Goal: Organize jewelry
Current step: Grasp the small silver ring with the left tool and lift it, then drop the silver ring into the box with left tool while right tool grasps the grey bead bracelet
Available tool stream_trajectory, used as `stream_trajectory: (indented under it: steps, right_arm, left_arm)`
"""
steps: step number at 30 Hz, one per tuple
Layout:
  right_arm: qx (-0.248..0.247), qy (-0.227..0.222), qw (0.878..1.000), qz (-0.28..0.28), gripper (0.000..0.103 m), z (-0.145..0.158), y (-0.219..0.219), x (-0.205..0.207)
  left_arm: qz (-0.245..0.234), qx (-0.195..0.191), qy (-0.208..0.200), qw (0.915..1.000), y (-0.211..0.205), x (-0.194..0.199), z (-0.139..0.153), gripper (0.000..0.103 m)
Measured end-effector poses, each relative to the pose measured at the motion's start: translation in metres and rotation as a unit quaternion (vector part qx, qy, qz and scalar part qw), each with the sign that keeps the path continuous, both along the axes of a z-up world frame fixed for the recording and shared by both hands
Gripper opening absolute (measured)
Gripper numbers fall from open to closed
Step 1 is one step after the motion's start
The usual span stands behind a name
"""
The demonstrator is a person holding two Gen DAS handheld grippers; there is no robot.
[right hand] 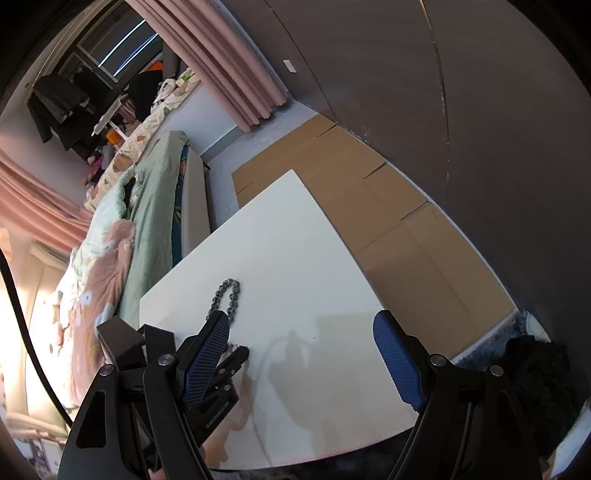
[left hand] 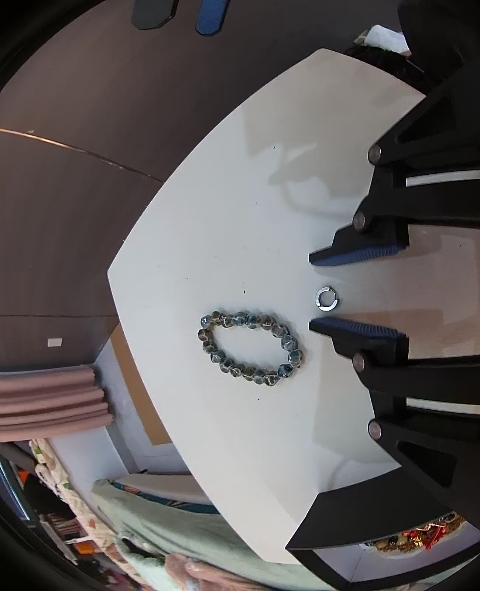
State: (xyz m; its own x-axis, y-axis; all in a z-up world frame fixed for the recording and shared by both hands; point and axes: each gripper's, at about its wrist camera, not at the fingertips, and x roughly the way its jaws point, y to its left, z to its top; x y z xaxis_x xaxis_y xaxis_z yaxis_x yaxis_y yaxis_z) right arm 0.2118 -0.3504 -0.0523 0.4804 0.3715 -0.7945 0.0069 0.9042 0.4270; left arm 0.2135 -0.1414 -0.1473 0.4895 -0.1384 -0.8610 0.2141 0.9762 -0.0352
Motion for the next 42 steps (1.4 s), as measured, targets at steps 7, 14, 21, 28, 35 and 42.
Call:
stream_trajectory:
  steps: [7, 14, 21, 28, 35, 42]
  right_arm:
    - [-0.010, 0.006, 1.000, 0.004, 0.082, -0.005, 0.005, 0.002]
    - [-0.021, 0.014, 1.000, 0.015, 0.082, -0.015, 0.017, 0.006]
    - [-0.019, 0.022, 0.999, 0.026, 0.073, -0.026, 0.033, 0.013]
    - [-0.009, 0.030, 0.998, 0.052, 0.056, -0.043, 0.069, 0.024]
    - [-0.016, 0.017, 0.997, 0.076, 0.038, -0.053, 0.105, 0.033]
    - [-0.037, 0.006, 0.995, 0.089, 0.035, -0.060, 0.131, 0.043]
  left_arm:
    - [-0.005, -0.011, 0.003, 0.9999, 0.005, -0.004, 0.006, 0.013]
    - [0.018, -0.049, -0.022, 0.9984, 0.032, -0.005, 0.037, 0.013]
    - [0.038, -0.077, -0.038, 0.9956, 0.059, -0.008, 0.056, 0.013]
    - [0.056, -0.092, -0.051, 0.9929, 0.085, -0.013, 0.068, 0.013]
    - [0.074, -0.114, -0.054, 0.9892, 0.112, -0.017, 0.076, 0.013]
    - [0.094, -0.133, -0.057, 0.9850, 0.139, -0.023, 0.086, 0.013]
